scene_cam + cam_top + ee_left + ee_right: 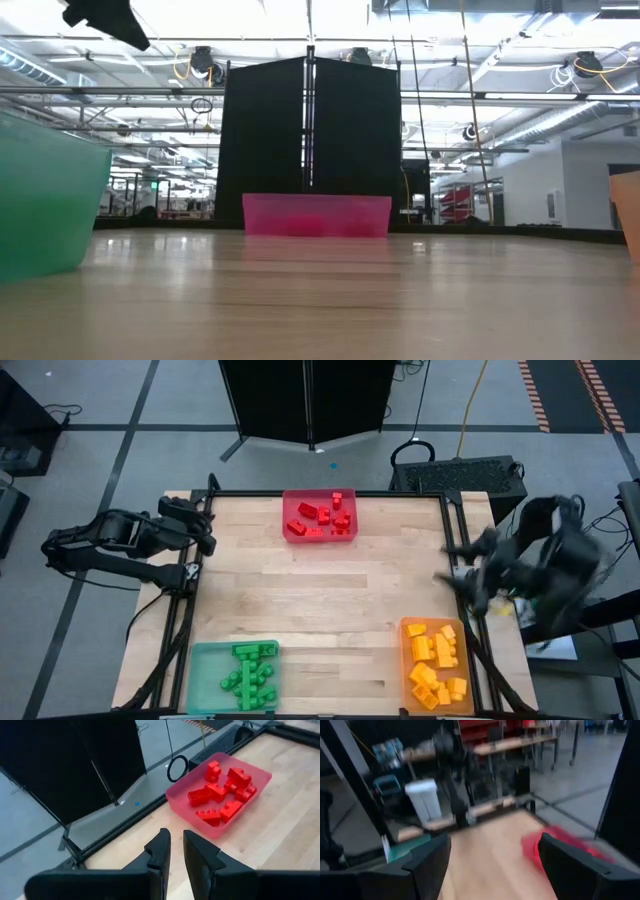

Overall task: Sort blocks
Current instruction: Return to Home Position

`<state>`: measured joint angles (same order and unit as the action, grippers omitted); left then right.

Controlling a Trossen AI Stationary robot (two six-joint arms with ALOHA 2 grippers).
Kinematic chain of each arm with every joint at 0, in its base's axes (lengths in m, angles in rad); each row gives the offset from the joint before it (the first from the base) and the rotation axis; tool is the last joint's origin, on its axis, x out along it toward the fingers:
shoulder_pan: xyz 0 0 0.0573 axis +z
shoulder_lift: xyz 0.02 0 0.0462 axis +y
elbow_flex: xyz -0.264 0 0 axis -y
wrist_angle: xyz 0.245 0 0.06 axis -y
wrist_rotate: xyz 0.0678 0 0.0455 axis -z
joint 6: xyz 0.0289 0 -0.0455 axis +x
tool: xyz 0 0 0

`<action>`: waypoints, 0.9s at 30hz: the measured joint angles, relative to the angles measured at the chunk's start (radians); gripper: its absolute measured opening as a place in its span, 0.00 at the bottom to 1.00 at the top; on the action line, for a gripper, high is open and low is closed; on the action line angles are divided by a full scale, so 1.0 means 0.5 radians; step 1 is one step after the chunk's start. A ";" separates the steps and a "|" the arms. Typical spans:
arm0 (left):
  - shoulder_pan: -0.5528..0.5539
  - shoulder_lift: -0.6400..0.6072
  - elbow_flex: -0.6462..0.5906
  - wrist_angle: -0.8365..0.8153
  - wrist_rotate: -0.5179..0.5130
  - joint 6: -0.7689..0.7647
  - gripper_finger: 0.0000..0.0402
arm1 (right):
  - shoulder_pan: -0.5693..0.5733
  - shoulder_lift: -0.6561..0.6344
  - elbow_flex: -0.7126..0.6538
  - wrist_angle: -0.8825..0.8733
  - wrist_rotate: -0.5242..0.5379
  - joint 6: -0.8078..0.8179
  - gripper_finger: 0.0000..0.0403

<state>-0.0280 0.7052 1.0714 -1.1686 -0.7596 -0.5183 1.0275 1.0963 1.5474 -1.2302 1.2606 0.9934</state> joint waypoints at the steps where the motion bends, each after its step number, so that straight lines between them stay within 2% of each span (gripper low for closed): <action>1: 0.000 0.000 0.000 0.001 0.002 0.033 0.15 | 0.000 -0.048 0.060 0.037 0.039 -0.144 0.72; 3: 0.000 0.000 0.000 -0.001 0.004 0.058 0.15 | 0.000 -0.137 0.166 0.098 0.042 -0.282 0.72; 6: 0.000 -0.007 0.000 0.000 0.001 0.055 0.15 | 0.001 -0.242 0.265 0.099 -0.072 -0.353 0.72; 9: 0.000 -0.019 0.000 0.033 0.007 -0.026 0.15 | 0.001 -0.330 0.296 0.064 -0.300 -0.474 0.72; 11: -0.002 -0.037 0.000 0.104 0.017 -0.014 0.15 | 0.002 -0.351 0.281 0.060 -0.431 -0.752 0.72; 14: -0.016 -0.112 0.000 0.412 0.166 0.248 0.15 | 0.003 -0.372 0.261 0.118 -0.686 -1.336 0.72; 18: -0.018 -0.298 0.001 0.860 0.389 0.585 0.15 | 0.004 -0.583 0.188 0.365 -1.070 -1.611 0.72; 21: -0.018 -0.466 0.005 1.022 0.472 0.697 0.15 | 0.002 -0.872 -0.076 0.726 -1.369 -1.760 0.72; 25: -0.018 -0.677 0.005 1.016 0.620 0.734 0.15 | 0.003 -1.293 -0.752 1.400 -1.868 -2.150 0.72; 27: -0.018 -0.767 0.005 1.005 0.708 0.719 0.15 | 0.004 -1.501 -1.069 1.745 -1.981 -2.245 0.72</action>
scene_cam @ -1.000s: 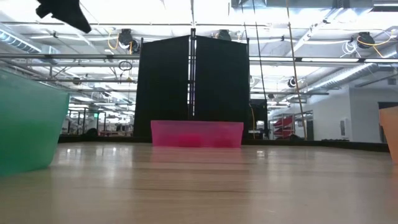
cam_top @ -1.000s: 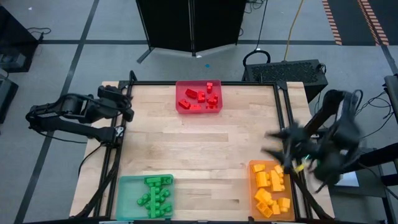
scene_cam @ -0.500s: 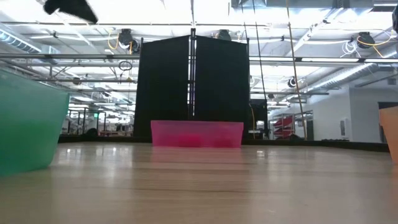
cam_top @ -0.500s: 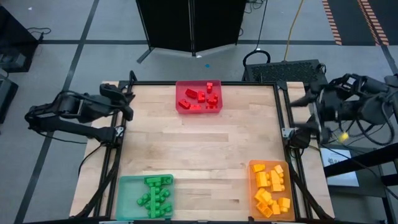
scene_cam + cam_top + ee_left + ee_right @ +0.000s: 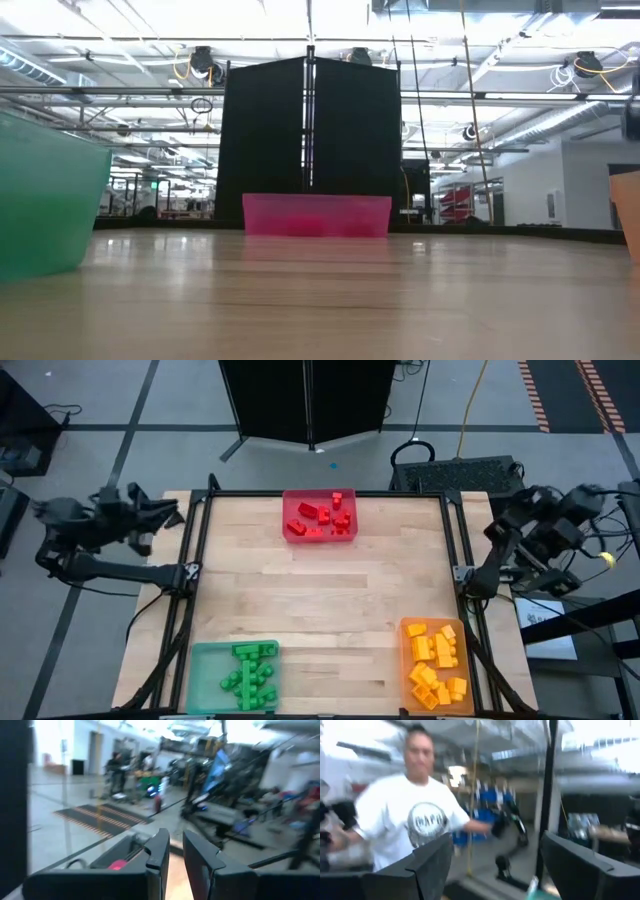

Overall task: Sort blocks
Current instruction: Return to Home Position

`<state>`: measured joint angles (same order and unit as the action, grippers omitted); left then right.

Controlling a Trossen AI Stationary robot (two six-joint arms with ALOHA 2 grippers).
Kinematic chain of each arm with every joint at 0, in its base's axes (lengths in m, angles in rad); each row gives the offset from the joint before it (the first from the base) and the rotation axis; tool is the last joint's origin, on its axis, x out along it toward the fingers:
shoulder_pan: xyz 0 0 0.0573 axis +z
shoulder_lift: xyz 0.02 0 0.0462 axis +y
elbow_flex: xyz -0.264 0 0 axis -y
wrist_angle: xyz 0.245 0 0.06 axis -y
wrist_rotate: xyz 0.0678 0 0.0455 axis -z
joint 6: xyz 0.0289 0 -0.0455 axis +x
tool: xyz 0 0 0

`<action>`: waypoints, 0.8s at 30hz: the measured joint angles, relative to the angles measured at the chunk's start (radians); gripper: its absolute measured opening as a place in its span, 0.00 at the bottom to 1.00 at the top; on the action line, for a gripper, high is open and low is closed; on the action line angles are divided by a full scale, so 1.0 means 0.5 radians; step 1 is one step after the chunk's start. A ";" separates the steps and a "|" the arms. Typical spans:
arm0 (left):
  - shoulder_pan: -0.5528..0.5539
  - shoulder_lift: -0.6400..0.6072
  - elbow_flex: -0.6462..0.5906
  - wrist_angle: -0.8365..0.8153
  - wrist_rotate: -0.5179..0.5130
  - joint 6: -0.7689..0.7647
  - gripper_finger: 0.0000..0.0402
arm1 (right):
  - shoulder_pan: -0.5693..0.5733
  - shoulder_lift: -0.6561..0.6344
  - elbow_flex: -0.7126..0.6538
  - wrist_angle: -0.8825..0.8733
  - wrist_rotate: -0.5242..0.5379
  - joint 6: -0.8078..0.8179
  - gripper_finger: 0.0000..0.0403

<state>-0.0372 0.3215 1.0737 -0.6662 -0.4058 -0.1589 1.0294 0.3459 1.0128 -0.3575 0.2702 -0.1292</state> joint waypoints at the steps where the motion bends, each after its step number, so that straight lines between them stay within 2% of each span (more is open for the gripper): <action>1: 0.000 -0.036 0.000 0.003 0.048 -0.001 0.15 | 0.000 -0.108 -0.152 0.122 -0.024 0.000 0.72; 5: 0.000 -0.130 -0.001 -0.088 0.243 -0.013 0.15 | -0.001 -0.383 -0.687 0.580 -0.032 0.133 0.72; 9: 0.001 -0.145 -0.072 -0.211 0.377 -0.074 0.15 | 0.000 -0.480 -1.150 1.115 -0.229 0.095 0.72; 13: 0.001 -0.170 -0.261 -0.191 0.505 -0.112 0.15 | -0.002 -0.475 -1.543 1.595 -0.234 0.096 0.72; 18: 0.000 -0.266 -0.622 -0.035 0.610 -0.258 0.15 | -0.002 -0.466 -1.877 2.096 -0.241 0.075 0.72; 21: 0.001 -0.369 -0.858 0.111 0.644 -0.343 0.15 | -0.003 -0.440 -2.007 2.244 -0.228 0.048 0.72; 24: 0.000 -0.502 -1.066 0.214 0.654 -0.422 0.15 | -0.006 -0.398 -1.993 2.239 -0.227 0.006 0.72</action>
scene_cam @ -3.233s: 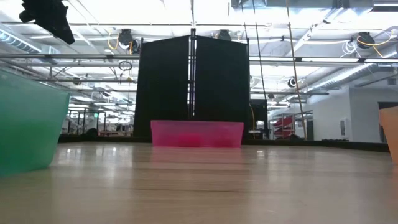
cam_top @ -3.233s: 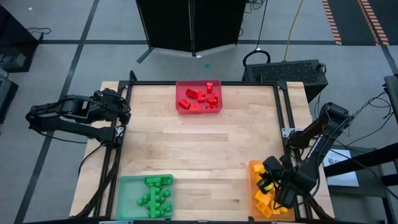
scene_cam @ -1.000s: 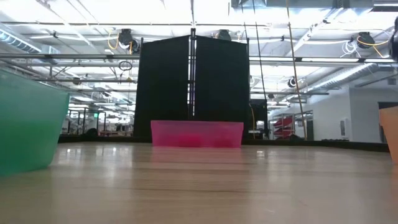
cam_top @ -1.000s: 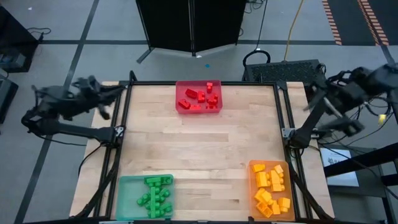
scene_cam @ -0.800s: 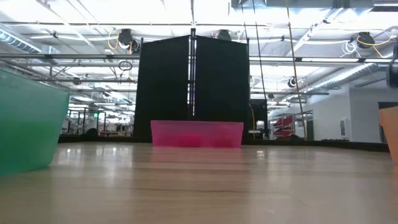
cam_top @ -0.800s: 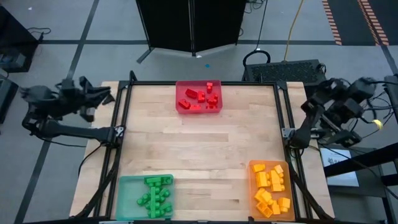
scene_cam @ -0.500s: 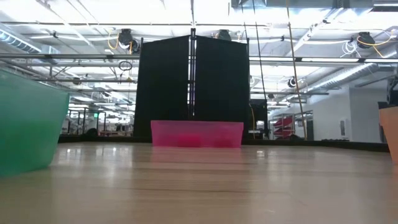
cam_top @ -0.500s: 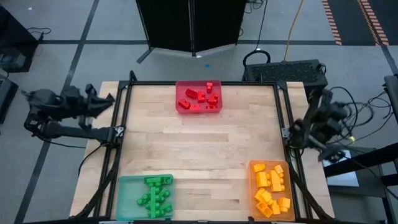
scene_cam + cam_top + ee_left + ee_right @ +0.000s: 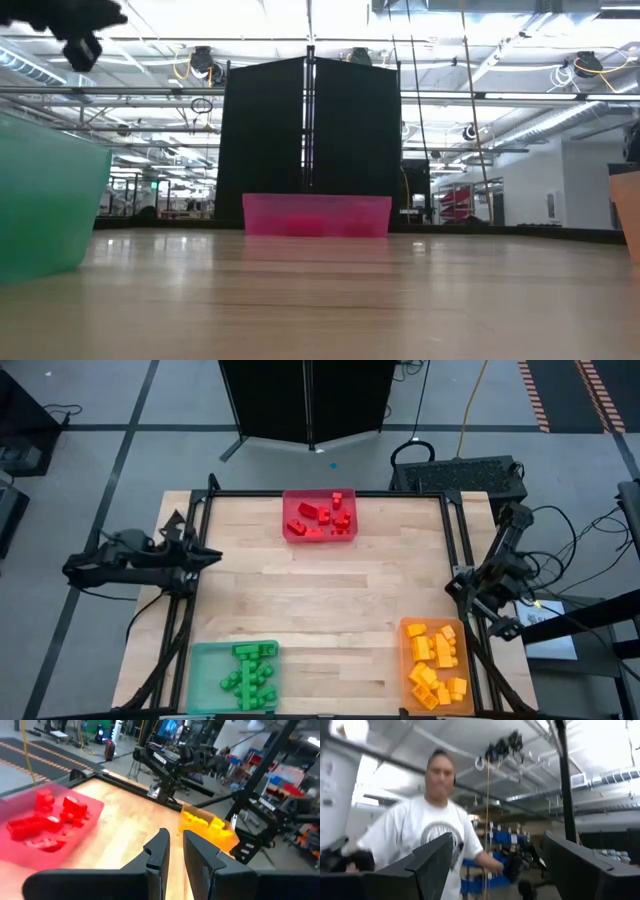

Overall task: Sort blocks
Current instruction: Return to Home Position

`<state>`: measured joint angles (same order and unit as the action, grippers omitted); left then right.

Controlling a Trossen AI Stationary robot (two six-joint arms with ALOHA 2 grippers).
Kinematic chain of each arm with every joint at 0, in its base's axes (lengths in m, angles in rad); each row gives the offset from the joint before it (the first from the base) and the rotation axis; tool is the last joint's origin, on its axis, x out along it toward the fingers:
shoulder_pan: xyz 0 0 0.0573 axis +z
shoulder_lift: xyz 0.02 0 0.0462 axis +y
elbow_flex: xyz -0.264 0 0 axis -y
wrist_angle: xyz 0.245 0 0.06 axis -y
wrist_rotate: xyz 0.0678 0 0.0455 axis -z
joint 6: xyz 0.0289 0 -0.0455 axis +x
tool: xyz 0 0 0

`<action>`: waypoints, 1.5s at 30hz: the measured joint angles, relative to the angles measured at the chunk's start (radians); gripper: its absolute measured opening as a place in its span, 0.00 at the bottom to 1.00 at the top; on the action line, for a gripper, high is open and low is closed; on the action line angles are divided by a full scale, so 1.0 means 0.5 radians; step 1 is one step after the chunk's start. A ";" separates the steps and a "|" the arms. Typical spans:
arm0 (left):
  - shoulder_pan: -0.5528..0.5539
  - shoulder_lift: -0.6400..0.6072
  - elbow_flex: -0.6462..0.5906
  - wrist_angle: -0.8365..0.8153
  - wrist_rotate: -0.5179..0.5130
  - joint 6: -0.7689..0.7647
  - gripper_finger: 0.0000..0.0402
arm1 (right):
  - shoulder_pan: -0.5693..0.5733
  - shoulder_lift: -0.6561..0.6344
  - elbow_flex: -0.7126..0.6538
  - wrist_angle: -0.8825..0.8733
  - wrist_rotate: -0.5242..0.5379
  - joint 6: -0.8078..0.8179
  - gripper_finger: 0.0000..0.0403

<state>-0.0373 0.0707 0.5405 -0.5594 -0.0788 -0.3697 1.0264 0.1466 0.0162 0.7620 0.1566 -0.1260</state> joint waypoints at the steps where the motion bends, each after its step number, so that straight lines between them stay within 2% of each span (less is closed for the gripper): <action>1: 0.000 -0.045 -0.055 0.020 0.000 -0.029 0.15 | 0.000 0.016 -0.005 -0.017 0.001 -0.019 0.72; 5: 0.000 -0.137 -0.226 0.031 -0.001 -0.081 0.15 | -0.016 0.114 -0.005 -0.101 0.100 -0.041 0.72; 11: -0.005 -0.137 -0.387 0.149 -0.026 -0.036 0.15 | -0.143 0.317 -0.004 -0.110 0.727 0.025 0.72; 14: -0.006 -0.138 -0.452 0.173 -0.179 -0.022 0.15 | -0.286 0.407 -0.005 0.020 0.758 -0.031 0.72; 16: -0.005 -0.139 -0.501 0.167 -0.295 -0.022 0.15 | -0.410 0.472 -0.005 0.158 0.653 -0.099 0.72; 18: -0.005 -0.139 -0.558 0.301 -0.364 -0.006 0.15 | -0.564 0.551 -0.005 0.308 0.465 -0.215 0.72; 21: -0.005 -0.139 -0.670 0.539 -0.379 0.101 0.15 | -0.838 0.686 -0.004 0.491 0.171 -0.287 0.72; 23: -0.005 -0.140 -0.710 0.718 -0.377 0.146 0.15 | -1.040 0.766 -0.003 0.521 0.043 -0.171 0.72; 26: -0.005 -0.140 -0.688 0.715 -0.273 0.182 0.15 | -1.348 0.838 -0.003 0.522 -0.186 0.161 0.72; 30: -0.005 -0.140 -0.503 0.704 -0.127 0.312 0.15 | -1.705 0.819 0.050 0.585 -0.798 0.398 0.72; 34: -0.005 -0.139 -0.274 0.474 -0.140 0.470 0.15 | -2.021 0.725 0.178 0.523 -1.192 0.597 0.72; 37: -0.005 -0.139 -0.147 0.263 -0.182 0.493 0.15 | -2.232 0.608 0.361 0.221 -1.535 0.776 0.72; 41: -0.005 -0.139 -0.091 0.146 -0.221 0.491 0.15 | -2.431 0.398 0.721 -0.540 -1.862 0.887 0.72; 45: -0.005 -0.139 -0.127 0.110 -0.284 0.397 0.15 | -2.476 0.109 1.023 -1.289 -1.885 0.770 0.72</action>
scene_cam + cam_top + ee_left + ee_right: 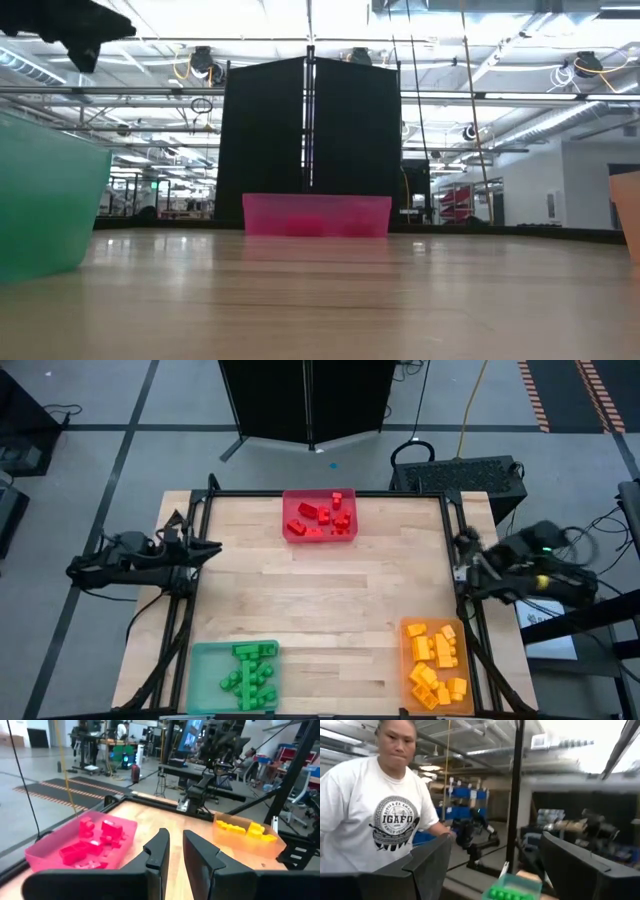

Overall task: Sort blocks
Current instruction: Return to Home Position

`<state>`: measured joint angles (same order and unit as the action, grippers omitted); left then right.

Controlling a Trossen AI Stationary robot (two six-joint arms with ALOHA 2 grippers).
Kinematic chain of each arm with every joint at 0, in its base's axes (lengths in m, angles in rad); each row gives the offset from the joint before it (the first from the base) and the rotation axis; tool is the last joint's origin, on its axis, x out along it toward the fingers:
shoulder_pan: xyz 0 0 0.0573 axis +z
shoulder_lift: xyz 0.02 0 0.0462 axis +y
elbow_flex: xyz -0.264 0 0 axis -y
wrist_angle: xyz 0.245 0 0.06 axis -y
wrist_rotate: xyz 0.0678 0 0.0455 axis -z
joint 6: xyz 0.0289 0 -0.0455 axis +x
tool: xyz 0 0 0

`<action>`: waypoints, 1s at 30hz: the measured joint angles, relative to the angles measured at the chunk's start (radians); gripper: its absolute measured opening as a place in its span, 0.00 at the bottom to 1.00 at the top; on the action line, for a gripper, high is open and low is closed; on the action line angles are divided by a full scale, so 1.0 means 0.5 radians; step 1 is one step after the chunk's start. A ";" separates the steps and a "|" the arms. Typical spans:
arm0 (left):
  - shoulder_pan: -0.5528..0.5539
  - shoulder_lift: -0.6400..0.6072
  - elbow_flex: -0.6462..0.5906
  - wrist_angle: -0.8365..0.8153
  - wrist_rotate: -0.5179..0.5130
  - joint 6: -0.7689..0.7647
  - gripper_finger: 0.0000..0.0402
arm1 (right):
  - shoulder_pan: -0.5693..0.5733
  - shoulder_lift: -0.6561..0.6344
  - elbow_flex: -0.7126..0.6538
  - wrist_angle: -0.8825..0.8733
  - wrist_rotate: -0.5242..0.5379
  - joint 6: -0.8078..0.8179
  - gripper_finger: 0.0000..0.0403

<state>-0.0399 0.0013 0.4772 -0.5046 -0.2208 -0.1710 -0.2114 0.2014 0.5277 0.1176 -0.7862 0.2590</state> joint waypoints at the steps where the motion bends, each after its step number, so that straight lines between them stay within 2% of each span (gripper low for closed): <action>1: 0.000 0.000 -0.017 -0.001 -0.002 -0.018 0.15 | 0.005 -0.096 0.032 -0.112 0.035 -0.026 0.72; 4: 0.000 0.000 -0.067 0.062 -0.001 -0.060 0.15 | 0.006 -0.386 0.022 -0.313 0.192 -0.049 0.72; 6: 0.000 -0.001 -0.106 0.156 -0.001 -0.060 0.15 | 0.007 -0.397 -0.003 -0.324 0.269 -0.047 0.72; 9: 0.005 -0.001 -0.192 0.250 -0.002 -0.106 0.15 | 0.006 -0.334 -0.028 -0.406 0.267 -0.059 0.72; 11: 0.005 -0.002 -0.267 0.274 0.003 -0.160 0.15 | 0.008 -0.375 -0.142 -0.417 0.304 -0.045 0.72; 16: 0.004 -0.002 -0.530 0.516 0.008 -0.260 0.15 | 0.028 -0.393 -0.483 0.151 0.310 -0.066 0.72; 23: 0.005 -0.002 -0.799 0.740 0.069 -0.366 0.15 | 0.100 -0.396 -0.990 0.870 0.317 0.135 0.72; 30: 0.005 -0.002 -0.835 0.781 0.068 -0.256 0.15 | 0.142 -0.396 -1.028 0.707 0.251 0.012 0.72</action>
<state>-0.0376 0.0002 0.0597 -0.1139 -0.1867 -0.2988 -0.1406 0.0032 0.0137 0.4709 -0.6609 0.2651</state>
